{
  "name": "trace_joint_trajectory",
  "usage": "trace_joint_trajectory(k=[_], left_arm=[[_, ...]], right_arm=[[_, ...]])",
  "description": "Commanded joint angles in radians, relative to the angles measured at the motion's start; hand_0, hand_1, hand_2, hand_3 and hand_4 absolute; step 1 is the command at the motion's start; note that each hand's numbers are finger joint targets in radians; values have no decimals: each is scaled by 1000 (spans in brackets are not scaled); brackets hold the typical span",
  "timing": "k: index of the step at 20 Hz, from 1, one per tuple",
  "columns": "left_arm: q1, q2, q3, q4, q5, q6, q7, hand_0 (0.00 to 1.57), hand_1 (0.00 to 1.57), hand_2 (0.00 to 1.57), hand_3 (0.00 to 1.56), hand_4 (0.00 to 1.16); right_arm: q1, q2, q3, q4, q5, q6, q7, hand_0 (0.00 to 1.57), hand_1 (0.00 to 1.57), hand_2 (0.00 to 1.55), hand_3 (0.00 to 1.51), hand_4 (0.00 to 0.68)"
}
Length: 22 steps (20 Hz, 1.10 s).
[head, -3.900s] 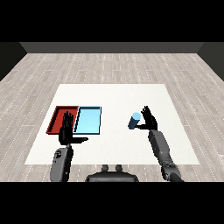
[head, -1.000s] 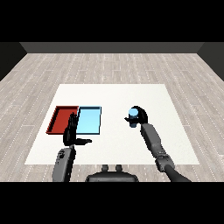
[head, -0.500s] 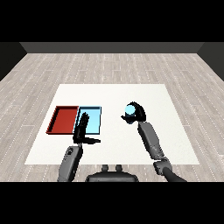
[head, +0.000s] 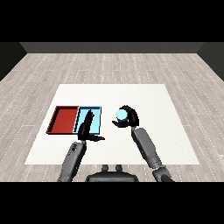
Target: Pick the blue can and put it in the blue box
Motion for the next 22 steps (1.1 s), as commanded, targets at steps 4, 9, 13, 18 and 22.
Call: trace_joint_trajectory(k=[4,9,13,18,22], left_arm=[[-158,0,-93,169,25,136,-39,0,0,0,0,0],[-155,0,-187,177,71,190,-21,0,0,0,0,0],[-63,4,-162,110,40,132,5,0,0,0,0,0],[-183,0,-140,404,88,104,-139,0,0,0,0,0],[-253,0,-200,350,135,194,-40,0,0,0,0,0]], right_arm=[[-110,6,82,42,-54,-81,14,1423,1423,1438,1409,666],[-15,6,58,-34,-30,-13,14,1414,1414,1445,1414,660],[39,6,92,-166,14,-47,77,1404,1404,1447,1412,662],[8,6,129,-53,-3,-45,-13,1405,1405,1440,1404,674],[-25,6,143,-80,-27,-75,44,1402,1402,1446,1411,682]])
